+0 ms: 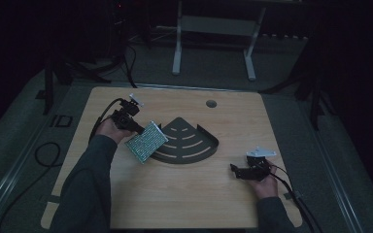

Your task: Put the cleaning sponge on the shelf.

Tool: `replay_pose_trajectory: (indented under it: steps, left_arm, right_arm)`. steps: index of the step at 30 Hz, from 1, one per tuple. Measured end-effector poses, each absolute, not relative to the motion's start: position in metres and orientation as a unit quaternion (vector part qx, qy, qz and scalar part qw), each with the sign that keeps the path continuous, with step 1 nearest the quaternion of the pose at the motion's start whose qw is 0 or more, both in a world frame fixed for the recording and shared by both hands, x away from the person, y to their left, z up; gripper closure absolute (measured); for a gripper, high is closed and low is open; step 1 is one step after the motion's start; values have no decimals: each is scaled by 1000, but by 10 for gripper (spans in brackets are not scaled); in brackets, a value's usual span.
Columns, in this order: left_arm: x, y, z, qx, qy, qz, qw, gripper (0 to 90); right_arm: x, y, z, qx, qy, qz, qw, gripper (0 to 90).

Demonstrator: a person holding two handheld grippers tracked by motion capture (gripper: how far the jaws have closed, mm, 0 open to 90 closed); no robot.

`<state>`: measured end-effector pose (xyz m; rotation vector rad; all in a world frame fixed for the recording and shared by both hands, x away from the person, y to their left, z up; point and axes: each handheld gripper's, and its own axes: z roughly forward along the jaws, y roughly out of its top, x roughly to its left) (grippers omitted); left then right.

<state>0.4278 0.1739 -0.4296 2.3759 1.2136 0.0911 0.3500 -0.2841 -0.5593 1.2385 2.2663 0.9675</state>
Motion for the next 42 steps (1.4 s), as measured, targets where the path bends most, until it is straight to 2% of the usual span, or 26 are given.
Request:
replay_pose_trajectory:
  steps: [42]
  left_arm:
    - [451, 154, -433, 857, 443, 69, 253, 897]
  right_arm:
    - [350, -284, -559, 441, 807, 345, 190, 159]
